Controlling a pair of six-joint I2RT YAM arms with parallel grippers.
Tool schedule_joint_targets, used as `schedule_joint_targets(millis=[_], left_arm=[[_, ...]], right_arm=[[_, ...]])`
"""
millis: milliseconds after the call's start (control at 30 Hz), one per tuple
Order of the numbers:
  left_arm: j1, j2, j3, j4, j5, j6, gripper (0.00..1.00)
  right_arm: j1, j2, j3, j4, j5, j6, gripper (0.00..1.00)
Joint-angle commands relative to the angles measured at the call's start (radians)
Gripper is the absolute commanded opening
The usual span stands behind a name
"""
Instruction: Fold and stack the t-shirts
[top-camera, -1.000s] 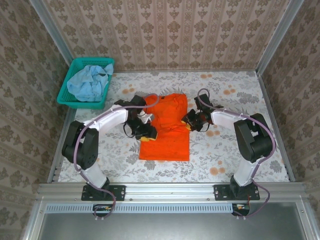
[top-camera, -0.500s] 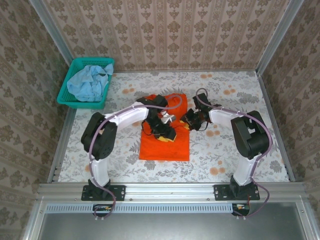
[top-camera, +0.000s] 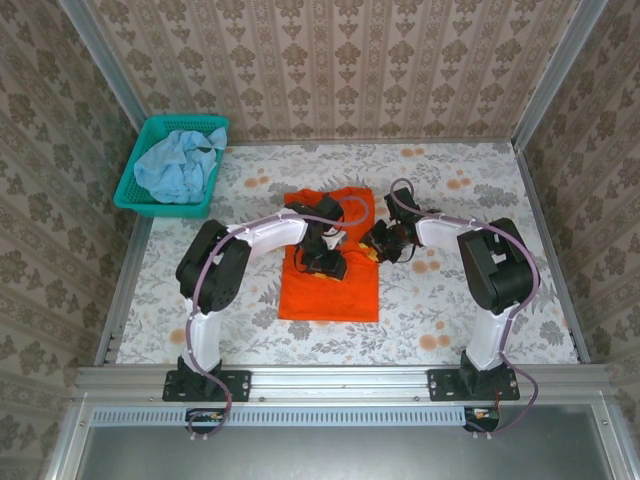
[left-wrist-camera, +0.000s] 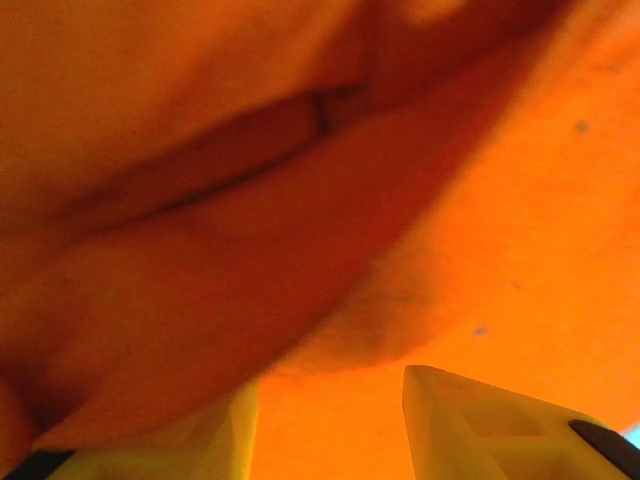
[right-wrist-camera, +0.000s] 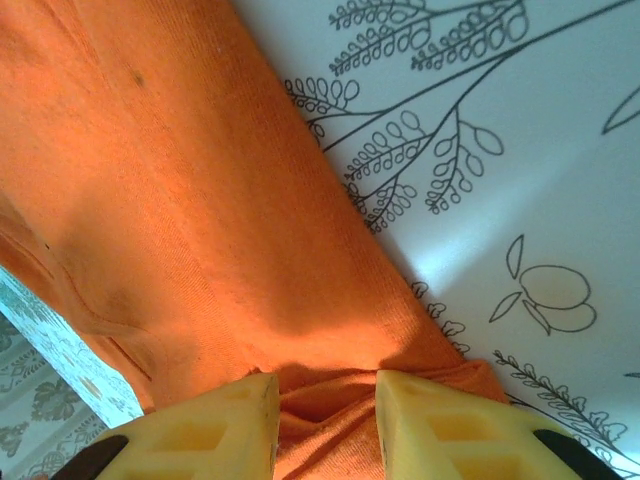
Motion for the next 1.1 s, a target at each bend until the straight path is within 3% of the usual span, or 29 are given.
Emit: schedule_joint_targets(millis=[0, 367, 800, 867, 1000, 1067], left_arm=[[0.024, -0.046, -0.019, 0.01, -0.163, -0.036, 0.43], [0.083, -0.053, 0.087, -0.006, -0.321, -0.004, 0.44], [0.147, -0.001, 0.307, -0.082, -0.305, 0.009, 0.45], [0.16, -0.045, 0.272, -0.064, -0.228, 0.006, 0.43], [0.18, -0.119, 0.154, 0.016, 0.118, 0.006, 0.37], [0.177, -0.114, 0.119, 0.044, 0.239, -0.005, 0.32]], right_arm=[[-0.001, 0.029, 0.021, -0.004, -0.023, 0.0, 0.33], [-0.004, 0.035, 0.04, -0.035, -0.025, -0.022, 0.33], [-0.007, -0.022, 0.064, -0.089, 0.01, -0.075, 0.34], [-0.005, -0.065, 0.062, -0.079, 0.028, -0.095, 0.34], [0.009, -0.132, 0.032, -0.034, 0.004, -0.091, 0.25], [0.028, -0.144, 0.019, -0.014, -0.009, -0.077, 0.22]])
